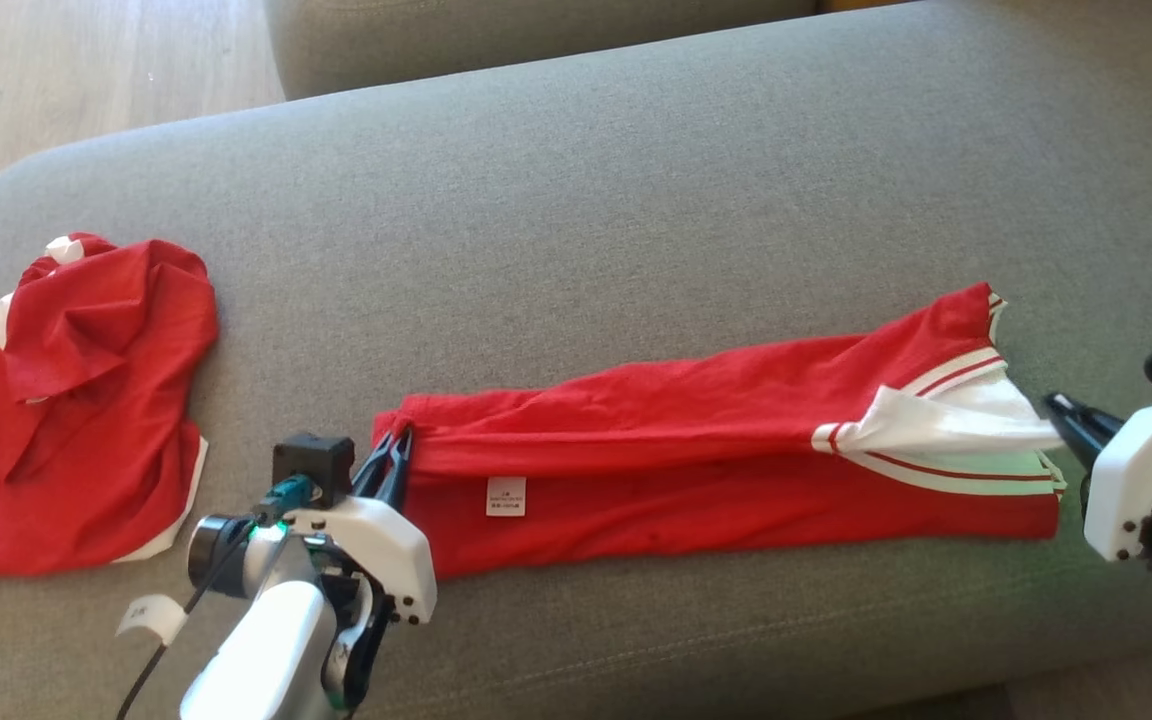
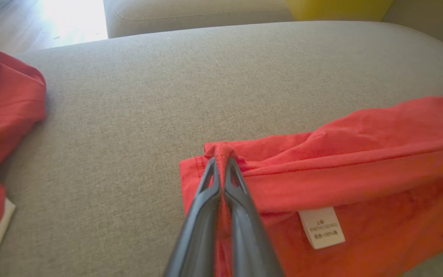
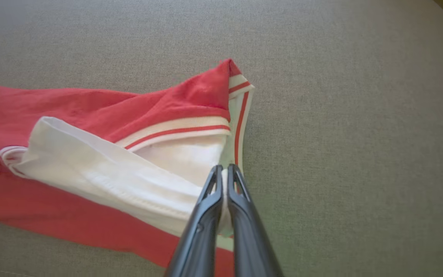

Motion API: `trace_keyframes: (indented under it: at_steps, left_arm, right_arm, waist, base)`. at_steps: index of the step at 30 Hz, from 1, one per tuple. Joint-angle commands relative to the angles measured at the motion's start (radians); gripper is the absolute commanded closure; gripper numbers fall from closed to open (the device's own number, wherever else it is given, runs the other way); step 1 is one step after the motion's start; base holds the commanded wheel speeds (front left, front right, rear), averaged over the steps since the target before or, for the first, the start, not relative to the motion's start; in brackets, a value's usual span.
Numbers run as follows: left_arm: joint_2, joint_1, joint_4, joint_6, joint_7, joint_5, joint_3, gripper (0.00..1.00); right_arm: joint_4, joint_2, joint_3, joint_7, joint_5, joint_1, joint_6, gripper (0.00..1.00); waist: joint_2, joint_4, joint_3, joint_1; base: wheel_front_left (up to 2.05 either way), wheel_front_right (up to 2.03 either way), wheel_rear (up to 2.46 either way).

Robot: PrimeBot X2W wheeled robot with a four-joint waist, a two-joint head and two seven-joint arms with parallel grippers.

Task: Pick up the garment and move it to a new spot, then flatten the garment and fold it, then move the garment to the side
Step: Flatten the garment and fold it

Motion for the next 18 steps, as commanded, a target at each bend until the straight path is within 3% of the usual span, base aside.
trace_keyframes:
  at_steps: [1, 2, 3, 4, 5, 8, 10, 18]
  left_arm:
    - [0.029, -0.023, -0.039, 0.005, 0.006, 0.002, 0.028, 1.0]
    - [0.03, -0.02, -0.043, 0.006, 0.011, 0.002, 0.025, 1.0]
    - [0.032, -0.016, -0.045, 0.007, 0.017, 0.002, 0.022, 1.0]
    - [0.034, -0.012, -0.047, 0.009, 0.024, 0.002, 0.019, 1.0]
    - [0.036, -0.008, -0.049, 0.01, 0.031, 0.002, 0.017, 1.0]
    - [0.043, 0.004, -0.058, 0.015, 0.05, 0.0, 0.013, 0.7]
    - [0.049, 0.013, -0.062, 0.017, 0.064, -0.003, 0.011, 0.0]
    - [0.065, 0.023, -0.103, 0.041, 0.063, -0.02, 0.032, 0.0]
  right_arm:
    - [-0.049, -0.039, -0.015, 0.031, 0.006, 0.019, 0.0, 1.0]
    - [-0.064, -0.039, -0.022, 0.049, 0.009, 0.03, 0.0, 1.0]
    - [-0.077, -0.037, -0.033, 0.065, 0.012, 0.04, 0.0, 0.93]
    - [-0.09, -0.035, -0.045, 0.078, 0.012, 0.049, 0.0, 0.31]
    - [-0.104, -0.033, -0.056, 0.089, 0.009, 0.058, 0.0, 0.0]
    - [-0.142, -0.022, -0.096, 0.118, 0.005, 0.081, 0.0, 0.0]
    - [-0.161, -0.014, -0.124, 0.146, -0.003, 0.098, 0.0, 0.0]
    - [-0.244, 0.03, -0.245, 0.148, -0.081, 0.134, 0.0, 0.0]
  waist:
    - [-0.0001, -0.003, 0.002, 0.0]
    - [-0.0001, -0.004, 0.003, 0.0]
    - [-0.0001, -0.006, 0.003, 0.0]
    - [-0.0001, -0.007, 0.004, 0.0]
    - [-0.0001, -0.008, 0.004, 0.0]
    - [-0.0001, -0.01, 0.008, 0.0]
    - [-0.0001, -0.009, 0.009, 0.0]
    - [-0.0001, -0.002, 0.008, 0.0]
  base:
    - [0.0, 0.0, 0.0]
    - [0.0, 0.0, 0.0]
    - [0.0, 0.0, 0.0]
    - [0.0, 0.0, 0.0]
    - [0.0, 0.0, 0.0]
    - [0.0, 0.0, 0.0]
    - [0.0, 0.0, 0.0]
    - [0.0, 0.0, 0.0]
